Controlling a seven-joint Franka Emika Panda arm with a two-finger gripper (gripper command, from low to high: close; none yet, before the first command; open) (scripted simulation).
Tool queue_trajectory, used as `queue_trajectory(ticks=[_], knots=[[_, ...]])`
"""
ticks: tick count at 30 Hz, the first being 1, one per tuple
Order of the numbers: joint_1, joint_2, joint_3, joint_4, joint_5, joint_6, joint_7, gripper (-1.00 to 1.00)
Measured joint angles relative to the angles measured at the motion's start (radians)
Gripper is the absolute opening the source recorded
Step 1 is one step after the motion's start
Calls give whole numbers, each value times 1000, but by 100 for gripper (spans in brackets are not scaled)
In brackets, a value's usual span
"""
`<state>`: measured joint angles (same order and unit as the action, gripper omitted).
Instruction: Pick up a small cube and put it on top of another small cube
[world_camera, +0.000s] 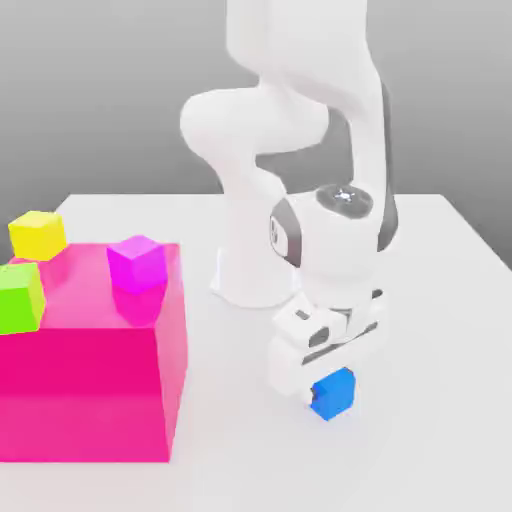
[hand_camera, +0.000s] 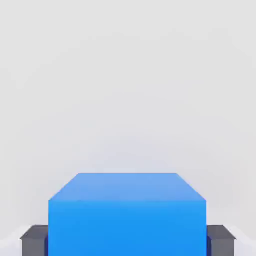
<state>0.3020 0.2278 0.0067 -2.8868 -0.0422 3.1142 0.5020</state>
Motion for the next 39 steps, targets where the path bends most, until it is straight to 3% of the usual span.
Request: queue_trajectory(ticks=[4,12,32,36,37,39], knots=[[-5,-24,5,-4,-1,-20,0,-100],[-30,-295,13,-35,46,-260,-11,-100],[-546,-834,-141,282,-35,-1112,647,-100],[-573,-807,-152,207,-44,-1010,675,-100],[-576,-797,-153,187,-45,-980,675,100],[-576,-797,-153,187,-45,-980,675,100]])
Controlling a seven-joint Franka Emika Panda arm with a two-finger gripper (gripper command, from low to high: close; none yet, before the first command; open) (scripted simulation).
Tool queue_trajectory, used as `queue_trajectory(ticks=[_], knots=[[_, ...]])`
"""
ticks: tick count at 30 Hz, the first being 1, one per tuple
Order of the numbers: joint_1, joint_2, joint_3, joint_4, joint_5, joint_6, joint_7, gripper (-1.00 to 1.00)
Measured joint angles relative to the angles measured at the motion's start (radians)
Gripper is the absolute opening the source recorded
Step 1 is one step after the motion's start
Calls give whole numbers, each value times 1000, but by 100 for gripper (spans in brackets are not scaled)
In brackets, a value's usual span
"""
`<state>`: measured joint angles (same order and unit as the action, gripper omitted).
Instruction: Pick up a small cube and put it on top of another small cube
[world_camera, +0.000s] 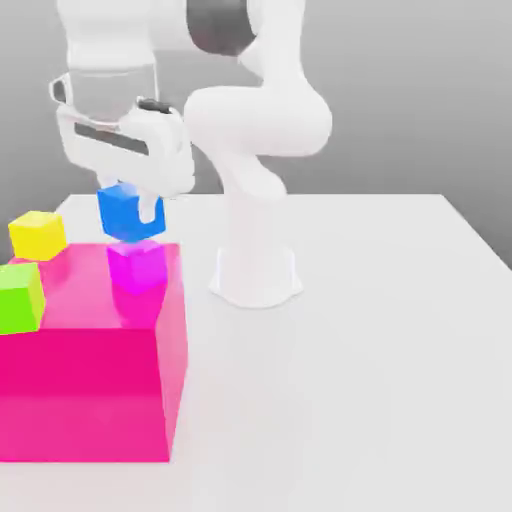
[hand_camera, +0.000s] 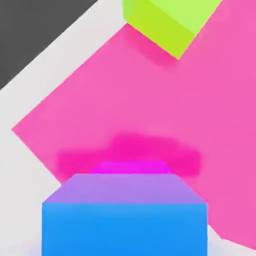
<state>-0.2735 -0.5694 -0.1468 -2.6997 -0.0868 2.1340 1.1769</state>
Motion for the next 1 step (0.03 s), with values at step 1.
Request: queue_trajectory(ticks=[1], knots=[[0,0,0,0,0,0,0,100]])
